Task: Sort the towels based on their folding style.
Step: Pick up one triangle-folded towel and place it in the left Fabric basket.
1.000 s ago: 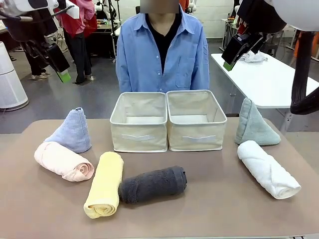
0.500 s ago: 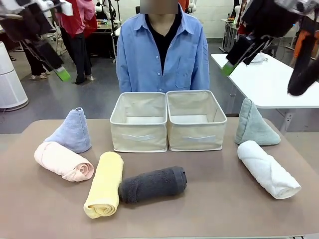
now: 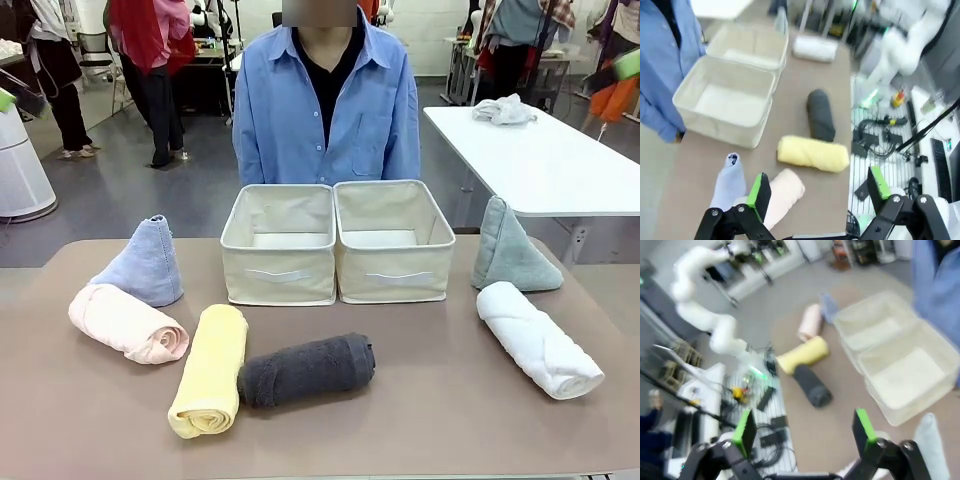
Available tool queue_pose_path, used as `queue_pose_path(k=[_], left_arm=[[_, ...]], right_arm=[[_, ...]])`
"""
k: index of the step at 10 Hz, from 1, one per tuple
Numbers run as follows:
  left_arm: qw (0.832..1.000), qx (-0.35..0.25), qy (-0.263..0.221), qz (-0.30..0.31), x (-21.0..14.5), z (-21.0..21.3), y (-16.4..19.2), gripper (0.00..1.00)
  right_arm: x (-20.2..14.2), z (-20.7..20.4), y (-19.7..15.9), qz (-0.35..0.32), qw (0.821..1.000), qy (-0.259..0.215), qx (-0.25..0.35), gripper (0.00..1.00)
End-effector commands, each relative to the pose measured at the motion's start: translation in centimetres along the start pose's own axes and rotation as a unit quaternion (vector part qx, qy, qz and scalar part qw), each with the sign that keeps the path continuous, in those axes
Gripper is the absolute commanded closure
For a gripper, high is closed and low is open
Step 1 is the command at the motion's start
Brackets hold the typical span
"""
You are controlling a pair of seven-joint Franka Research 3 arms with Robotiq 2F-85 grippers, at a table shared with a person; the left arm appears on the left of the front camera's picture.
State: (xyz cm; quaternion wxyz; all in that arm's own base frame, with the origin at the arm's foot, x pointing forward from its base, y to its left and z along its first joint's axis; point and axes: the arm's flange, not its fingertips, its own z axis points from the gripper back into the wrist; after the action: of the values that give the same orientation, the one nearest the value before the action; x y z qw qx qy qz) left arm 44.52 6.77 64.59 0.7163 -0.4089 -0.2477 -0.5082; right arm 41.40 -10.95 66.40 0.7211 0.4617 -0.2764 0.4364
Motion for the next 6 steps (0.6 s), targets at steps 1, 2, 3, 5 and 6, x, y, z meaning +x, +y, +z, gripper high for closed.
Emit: queue_pose_path(k=[1, 2, 3, 5, 6], left_arm=[[0.994, 0.023, -0.097, 0.038, -2.4, 3.6, 1.9, 0.0], [0.99, 0.045, -0.121, 0.052, -4.1, 4.6, 2.0, 0.0], [0.987, 0.063, -0.13, 0.065, -5.6, 5.4, 2.2, 0.0], [0.984, 0.089, -0.135, 0.074, -7.3, 7.0, 1.9, 0.0], [0.983, 0.1, -0.13, 0.077, -7.6, 7.6, 2.0, 0.0]], right_arm=[[-0.5, 2.2, -3.0, -0.042, 0.998, -0.042, 0.03, 0.0], [-1.5, 2.8, -3.3, -0.04, 0.997, -0.054, 0.029, 0.0], [-2.4, 3.2, -3.6, -0.035, 0.998, -0.051, 0.019, 0.0], [-4.0, 3.4, -4.2, -0.044, 0.998, -0.041, -0.036, 0.0], [-4.5, 3.4, -4.4, -0.048, 0.996, -0.038, -0.059, 0.0]])
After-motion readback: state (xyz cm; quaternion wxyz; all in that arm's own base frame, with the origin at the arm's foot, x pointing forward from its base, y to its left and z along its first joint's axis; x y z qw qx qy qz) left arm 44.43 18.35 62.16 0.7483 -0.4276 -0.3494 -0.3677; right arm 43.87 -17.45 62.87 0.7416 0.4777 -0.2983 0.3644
